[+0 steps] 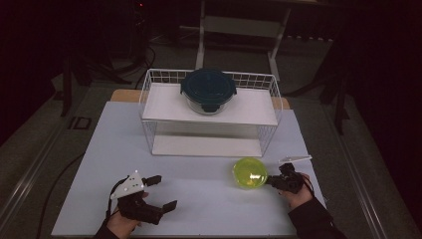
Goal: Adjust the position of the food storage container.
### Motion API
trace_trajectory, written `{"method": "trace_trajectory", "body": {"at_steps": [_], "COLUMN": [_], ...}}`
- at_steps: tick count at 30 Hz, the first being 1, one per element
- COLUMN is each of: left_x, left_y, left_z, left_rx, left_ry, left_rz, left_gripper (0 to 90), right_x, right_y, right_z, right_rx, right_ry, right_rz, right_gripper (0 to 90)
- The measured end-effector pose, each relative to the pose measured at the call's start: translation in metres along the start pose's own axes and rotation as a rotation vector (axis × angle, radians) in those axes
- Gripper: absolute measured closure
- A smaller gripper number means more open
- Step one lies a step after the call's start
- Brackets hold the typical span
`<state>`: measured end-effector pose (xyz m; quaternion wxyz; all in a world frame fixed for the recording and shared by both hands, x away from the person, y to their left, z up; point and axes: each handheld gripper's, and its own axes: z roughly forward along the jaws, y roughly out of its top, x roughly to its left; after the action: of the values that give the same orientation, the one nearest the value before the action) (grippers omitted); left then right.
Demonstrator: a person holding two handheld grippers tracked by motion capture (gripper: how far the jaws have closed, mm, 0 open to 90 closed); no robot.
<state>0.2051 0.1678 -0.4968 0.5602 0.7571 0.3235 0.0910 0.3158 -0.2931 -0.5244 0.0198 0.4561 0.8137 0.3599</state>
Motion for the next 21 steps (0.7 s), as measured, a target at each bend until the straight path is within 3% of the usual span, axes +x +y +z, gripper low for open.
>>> {"method": "trace_trajectory", "body": {"at_steps": [21], "left_x": [0.000], "left_y": [-0.001], "left_z": [0.000], "left_rx": [0.001], "left_ry": [-0.002], "left_rz": [-0.001], "left_gripper": [0.4], "right_x": [0.032], "right_y": [0.017], "right_z": [0.025], "right_rx": [0.037], "right_ry": [0.065], "right_rz": [-0.068], "right_gripper": [90.0]}}
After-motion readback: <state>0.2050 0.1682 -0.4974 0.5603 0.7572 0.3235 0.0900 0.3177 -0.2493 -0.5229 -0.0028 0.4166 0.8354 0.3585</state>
